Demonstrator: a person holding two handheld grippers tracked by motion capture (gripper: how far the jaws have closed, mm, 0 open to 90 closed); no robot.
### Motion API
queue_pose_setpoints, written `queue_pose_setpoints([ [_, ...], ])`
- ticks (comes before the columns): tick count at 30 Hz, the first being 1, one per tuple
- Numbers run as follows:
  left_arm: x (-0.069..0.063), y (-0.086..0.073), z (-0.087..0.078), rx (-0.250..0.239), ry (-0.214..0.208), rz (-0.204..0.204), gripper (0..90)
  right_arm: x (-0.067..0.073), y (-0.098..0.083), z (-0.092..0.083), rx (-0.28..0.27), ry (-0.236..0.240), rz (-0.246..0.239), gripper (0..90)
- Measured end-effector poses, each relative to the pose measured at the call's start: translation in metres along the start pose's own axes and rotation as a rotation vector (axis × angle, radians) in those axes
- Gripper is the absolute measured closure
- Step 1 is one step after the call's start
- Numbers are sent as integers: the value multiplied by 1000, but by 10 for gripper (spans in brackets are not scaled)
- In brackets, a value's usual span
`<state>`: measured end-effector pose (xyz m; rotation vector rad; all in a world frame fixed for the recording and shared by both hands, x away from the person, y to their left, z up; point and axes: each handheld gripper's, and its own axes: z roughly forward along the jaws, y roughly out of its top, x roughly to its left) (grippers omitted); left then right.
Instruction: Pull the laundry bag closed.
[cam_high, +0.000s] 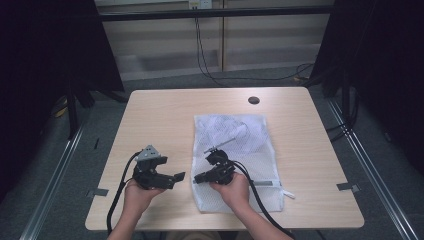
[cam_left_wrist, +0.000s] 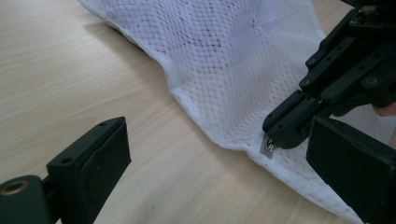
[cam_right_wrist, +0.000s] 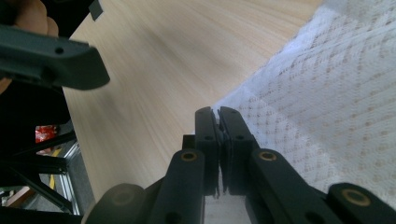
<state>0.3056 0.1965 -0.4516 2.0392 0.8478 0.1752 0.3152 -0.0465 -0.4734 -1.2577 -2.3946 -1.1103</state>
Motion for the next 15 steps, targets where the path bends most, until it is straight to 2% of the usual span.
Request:
queue_pose_setpoints([
  [8,-4,-2,7,30,-27,-10,75,0,0,-7,-18,-2,0,869],
  [15,-10,-4,18,70,-84,-21,88,-2,1,-15,-43,17,12,868],
])
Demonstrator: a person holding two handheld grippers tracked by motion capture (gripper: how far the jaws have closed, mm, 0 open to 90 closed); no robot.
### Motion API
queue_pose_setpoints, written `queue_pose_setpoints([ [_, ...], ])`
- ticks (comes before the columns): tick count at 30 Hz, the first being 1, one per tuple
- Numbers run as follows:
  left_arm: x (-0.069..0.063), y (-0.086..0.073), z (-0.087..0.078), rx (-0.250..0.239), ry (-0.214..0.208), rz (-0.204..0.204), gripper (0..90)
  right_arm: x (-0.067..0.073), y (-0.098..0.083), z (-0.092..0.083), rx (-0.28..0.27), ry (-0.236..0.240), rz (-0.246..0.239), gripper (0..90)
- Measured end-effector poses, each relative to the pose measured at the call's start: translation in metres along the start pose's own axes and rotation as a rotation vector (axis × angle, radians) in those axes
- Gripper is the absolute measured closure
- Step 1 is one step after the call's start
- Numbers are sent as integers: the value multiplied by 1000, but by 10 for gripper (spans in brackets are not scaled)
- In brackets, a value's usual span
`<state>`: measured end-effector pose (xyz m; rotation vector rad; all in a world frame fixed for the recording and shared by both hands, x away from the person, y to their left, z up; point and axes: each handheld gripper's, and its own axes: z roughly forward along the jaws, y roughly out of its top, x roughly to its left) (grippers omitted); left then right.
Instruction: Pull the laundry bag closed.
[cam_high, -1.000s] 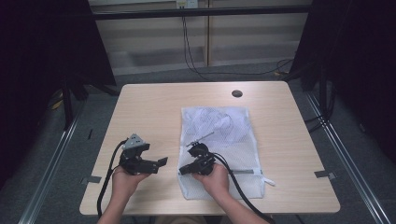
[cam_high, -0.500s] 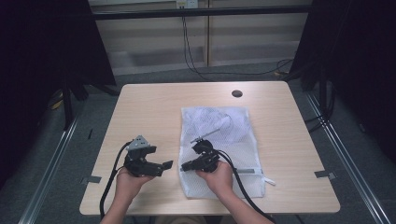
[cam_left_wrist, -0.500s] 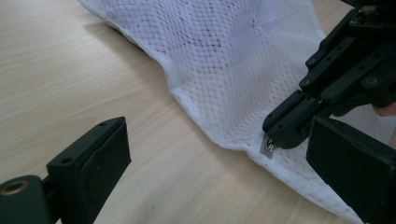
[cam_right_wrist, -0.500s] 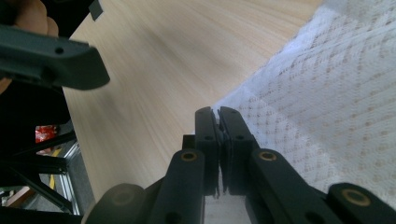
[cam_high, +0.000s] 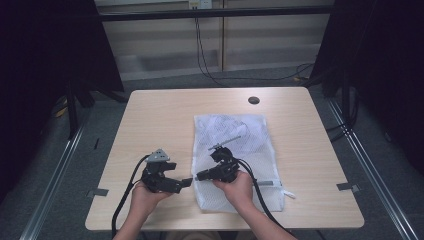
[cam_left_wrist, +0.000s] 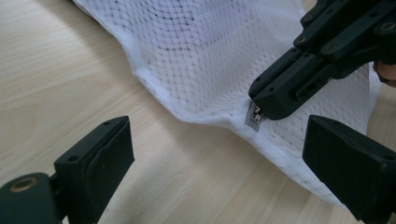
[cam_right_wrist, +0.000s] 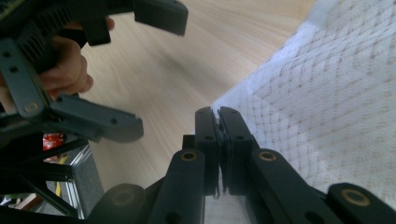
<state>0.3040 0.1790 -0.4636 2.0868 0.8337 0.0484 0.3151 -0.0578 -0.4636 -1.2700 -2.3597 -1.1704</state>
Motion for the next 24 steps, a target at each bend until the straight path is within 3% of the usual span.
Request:
queue_pose_setpoints([
  [5,-3,-1,4,9,-18,-8,104,-1,1,-3,-12,7,3,868],
  [13,-9,-1,14,48,-80,-14,146,-1,1,-7,-22,2,3,867],
  [21,-11,-1,19,74,-91,-27,156,0,2,-7,-35,-4,-11,867],
  [24,-12,-1,22,75,-115,-27,170,2,2,-8,-32,-7,-6,867],
])
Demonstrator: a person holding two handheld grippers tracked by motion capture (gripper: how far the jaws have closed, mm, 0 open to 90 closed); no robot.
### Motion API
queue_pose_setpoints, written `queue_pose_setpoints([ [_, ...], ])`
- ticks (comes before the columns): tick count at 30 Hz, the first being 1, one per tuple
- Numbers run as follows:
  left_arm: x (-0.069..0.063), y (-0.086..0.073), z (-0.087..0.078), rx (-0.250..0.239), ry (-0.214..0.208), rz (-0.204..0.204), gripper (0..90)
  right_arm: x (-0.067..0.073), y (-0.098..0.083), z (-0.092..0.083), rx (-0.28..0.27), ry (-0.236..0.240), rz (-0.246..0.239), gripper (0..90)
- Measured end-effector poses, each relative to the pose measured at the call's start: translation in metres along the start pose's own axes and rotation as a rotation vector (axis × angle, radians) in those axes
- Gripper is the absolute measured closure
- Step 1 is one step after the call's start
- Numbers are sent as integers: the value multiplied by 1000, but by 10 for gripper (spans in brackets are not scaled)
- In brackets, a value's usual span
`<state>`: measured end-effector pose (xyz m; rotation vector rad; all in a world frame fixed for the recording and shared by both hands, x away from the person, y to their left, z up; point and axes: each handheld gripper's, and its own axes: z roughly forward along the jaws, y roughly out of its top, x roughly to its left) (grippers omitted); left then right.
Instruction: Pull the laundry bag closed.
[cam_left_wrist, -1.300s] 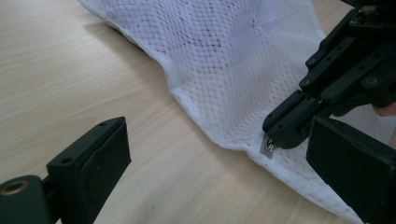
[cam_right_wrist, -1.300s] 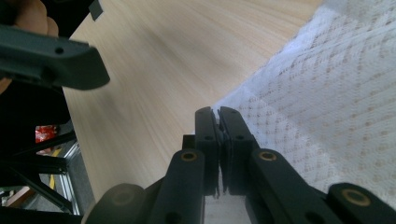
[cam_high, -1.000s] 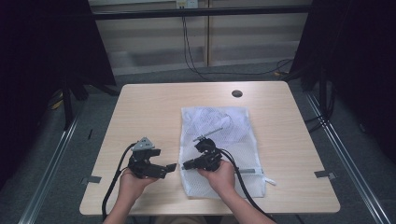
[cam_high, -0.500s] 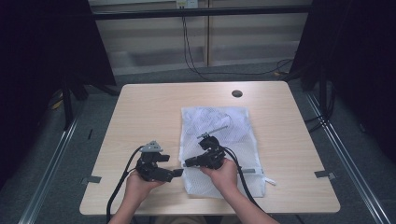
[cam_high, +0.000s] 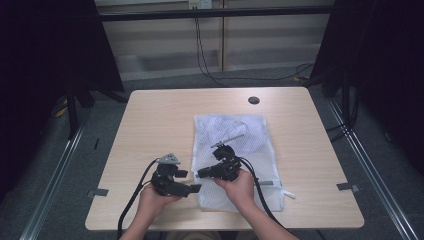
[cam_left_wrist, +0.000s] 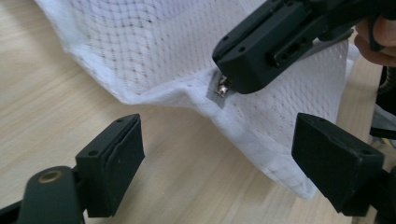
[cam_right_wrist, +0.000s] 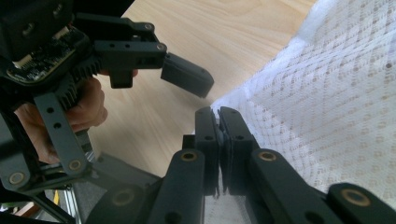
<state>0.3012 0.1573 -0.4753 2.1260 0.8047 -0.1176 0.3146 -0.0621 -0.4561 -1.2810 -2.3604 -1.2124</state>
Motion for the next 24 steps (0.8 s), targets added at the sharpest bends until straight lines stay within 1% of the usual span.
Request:
queue_pose_setpoints([
  [1,-1,0,0,7,3,5,188,0,1,-1,-12,1,-12,867],
  [2,-1,0,1,4,0,8,197,0,1,-1,-12,-3,-14,867],
  [4,-2,2,2,0,-18,-2,217,1,1,-2,-10,-2,-17,867],
  [5,-2,2,2,0,-18,-2,222,1,1,-2,-8,-1,-23,867],
  [6,-3,3,3,-8,-35,-10,230,2,1,-1,-12,0,-23,867],
  [8,-4,3,4,-7,-39,-11,235,3,2,-2,-12,4,-27,867],
  [9,-5,4,6,-6,-51,-15,238,3,2,-2,-12,1,-32,867],
  [11,-5,4,6,-4,-51,-16,246,4,2,-2,-14,3,-30,867],
  [12,-6,4,7,-3,-57,-20,246,4,2,-2,-14,3,-30,867],
  [13,-6,5,7,-5,-69,-15,278,5,3,-3,-16,3,-29,867],
  [14,-7,5,9,-10,-80,-21,278,5,3,-3,-19,4,-31,867],
  [16,-7,5,9,-7,-75,-19,287,5,3,-4,-22,4,-35,867],
  [17,-6,5,10,-13,-83,-27,308,6,3,-4,-20,2,-36,867],
  [19,-7,4,11,-20,-85,-28,307,6,3,-5,-22,2,-35,867],
  [20,-7,4,12,-23,-90,-21,317,6,3,-5,-23,3,-35,867],
  [21,-8,4,12,-28,-88,-13,351,6,3,-6,-23,3,-34,867],
  [24,-10,5,14,-25,-91,-12,368,6,3,-6,-25,5,-34,867],
])
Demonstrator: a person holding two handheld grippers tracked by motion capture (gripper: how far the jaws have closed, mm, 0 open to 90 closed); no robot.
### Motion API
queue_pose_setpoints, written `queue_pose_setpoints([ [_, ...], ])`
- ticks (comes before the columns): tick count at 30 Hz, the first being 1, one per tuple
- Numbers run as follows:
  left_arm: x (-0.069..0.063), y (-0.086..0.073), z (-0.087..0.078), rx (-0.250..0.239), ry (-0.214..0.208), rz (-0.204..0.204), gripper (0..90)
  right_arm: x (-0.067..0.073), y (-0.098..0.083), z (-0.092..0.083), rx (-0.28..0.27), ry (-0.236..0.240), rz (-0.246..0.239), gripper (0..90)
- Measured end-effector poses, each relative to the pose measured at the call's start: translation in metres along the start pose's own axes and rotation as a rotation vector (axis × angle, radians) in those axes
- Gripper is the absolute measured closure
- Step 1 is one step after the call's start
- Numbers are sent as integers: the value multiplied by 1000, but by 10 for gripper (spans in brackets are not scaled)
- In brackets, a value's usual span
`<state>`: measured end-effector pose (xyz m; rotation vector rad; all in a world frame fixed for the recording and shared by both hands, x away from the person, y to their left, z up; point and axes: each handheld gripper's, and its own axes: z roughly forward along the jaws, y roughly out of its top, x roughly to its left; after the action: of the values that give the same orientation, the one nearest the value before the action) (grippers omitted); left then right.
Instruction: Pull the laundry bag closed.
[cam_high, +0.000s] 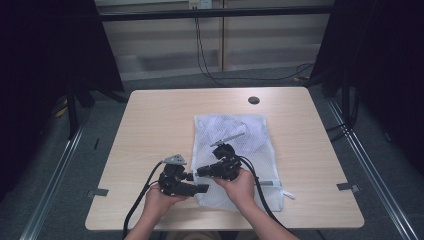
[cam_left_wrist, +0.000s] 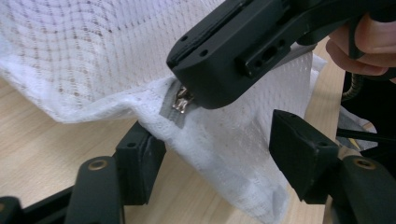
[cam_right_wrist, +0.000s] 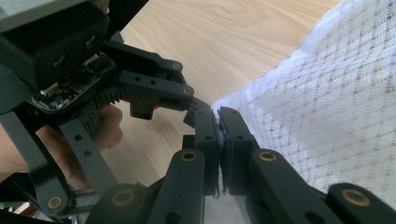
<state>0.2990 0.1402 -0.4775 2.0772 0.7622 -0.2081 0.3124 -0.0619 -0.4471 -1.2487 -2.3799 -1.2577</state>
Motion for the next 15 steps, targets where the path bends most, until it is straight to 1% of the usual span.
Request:
queue_pose_setpoints([
  [1,0,0,0,3,2,-5,372,0,0,0,0,0,-1,867],
  [2,0,0,1,6,-3,-16,398,1,0,-1,1,-1,-2,867],
  [3,0,0,1,7,-4,-18,398,1,0,-1,1,-1,-2,867],
  [4,0,0,1,18,-7,-15,436,2,0,-1,0,-4,-2,867],
  [5,-1,1,1,16,-10,-31,457,2,0,-1,-3,0,-3,867],
  [8,-1,1,2,22,-11,-32,506,2,1,-2,-6,1,-7,867],
  [9,-1,1,2,24,-12,-34,506,2,1,-2,-5,3,-7,867],
  [10,-1,1,2,24,-13,-37,544,2,1,-3,-5,0,-7,868],
  [11,-1,1,2,22,-12,-42,544,2,1,-3,-5,0,-7,868],
  [12,-1,1,2,23,-9,-41,563,2,1,-3,-5,0,-7,867],
  [13,-1,2,2,22,-11,-44,600,2,1,-4,-5,-1,-6,868],
  [15,-1,2,1,22,-14,-50,612,2,1,-4,-7,-2,-6,867],
])
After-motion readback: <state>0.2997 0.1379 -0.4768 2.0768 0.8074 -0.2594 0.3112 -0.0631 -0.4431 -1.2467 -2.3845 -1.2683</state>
